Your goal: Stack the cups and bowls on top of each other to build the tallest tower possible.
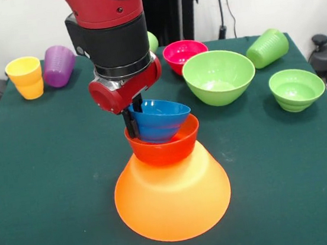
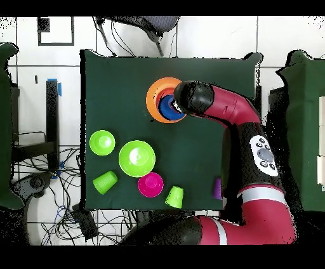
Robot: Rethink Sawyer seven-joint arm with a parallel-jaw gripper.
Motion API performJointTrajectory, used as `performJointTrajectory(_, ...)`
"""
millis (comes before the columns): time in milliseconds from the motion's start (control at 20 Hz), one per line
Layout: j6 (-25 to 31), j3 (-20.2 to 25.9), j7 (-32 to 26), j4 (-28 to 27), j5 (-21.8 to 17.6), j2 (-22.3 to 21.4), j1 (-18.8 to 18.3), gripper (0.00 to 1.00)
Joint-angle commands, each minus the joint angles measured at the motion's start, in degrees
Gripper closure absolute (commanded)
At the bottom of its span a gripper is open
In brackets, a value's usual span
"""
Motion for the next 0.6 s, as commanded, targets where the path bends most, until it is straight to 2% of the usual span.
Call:
performJointTrajectory(50, -0.71, 5.88, 6.7, 3.78, 0.2, 1.73, -0.53, 1.0)
performJointTrajectory(600, -1.29, 6.48, 6.92, 3.92, 0.23, 1.93, -0.72, 1.0)
